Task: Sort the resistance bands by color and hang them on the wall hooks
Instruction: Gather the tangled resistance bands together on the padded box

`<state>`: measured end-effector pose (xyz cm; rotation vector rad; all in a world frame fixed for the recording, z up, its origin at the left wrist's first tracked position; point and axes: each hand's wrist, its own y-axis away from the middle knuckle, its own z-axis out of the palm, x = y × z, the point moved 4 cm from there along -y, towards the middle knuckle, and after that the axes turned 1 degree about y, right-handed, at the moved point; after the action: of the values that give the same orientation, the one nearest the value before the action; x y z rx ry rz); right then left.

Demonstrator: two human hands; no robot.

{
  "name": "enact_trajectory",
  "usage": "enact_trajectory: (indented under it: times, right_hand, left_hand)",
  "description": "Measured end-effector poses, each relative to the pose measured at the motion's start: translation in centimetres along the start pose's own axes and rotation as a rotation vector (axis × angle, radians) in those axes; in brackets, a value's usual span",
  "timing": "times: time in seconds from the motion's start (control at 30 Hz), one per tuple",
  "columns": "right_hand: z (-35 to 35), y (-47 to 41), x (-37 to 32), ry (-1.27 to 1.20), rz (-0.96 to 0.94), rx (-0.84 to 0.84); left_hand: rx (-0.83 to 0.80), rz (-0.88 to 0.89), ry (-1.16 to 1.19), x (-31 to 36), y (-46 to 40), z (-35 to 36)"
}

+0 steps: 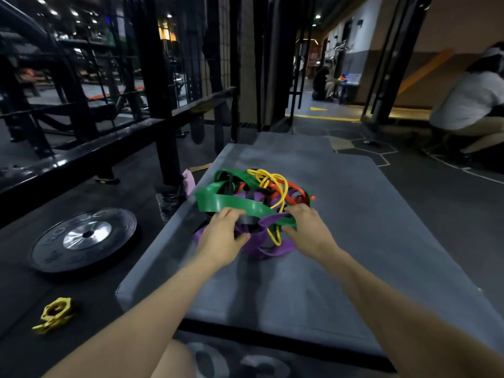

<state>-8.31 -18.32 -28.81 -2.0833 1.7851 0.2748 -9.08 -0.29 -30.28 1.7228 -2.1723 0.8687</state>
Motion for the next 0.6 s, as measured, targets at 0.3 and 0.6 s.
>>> enact_trajectory:
  times: [0.3, 0.6]
  right_hand:
    - [4.8, -4.8, 3.8, 0.19, -0.007, 0.064]
    - [5.6, -0.2, 5.0, 0.006, -0.01, 0.129]
  left_hand:
    - [-0.051, 0.037, -0.148, -1.4, -2.9, 3.5]
    - [0.187, 0.028, -0.099, -3.7, 0.3, 3.9]
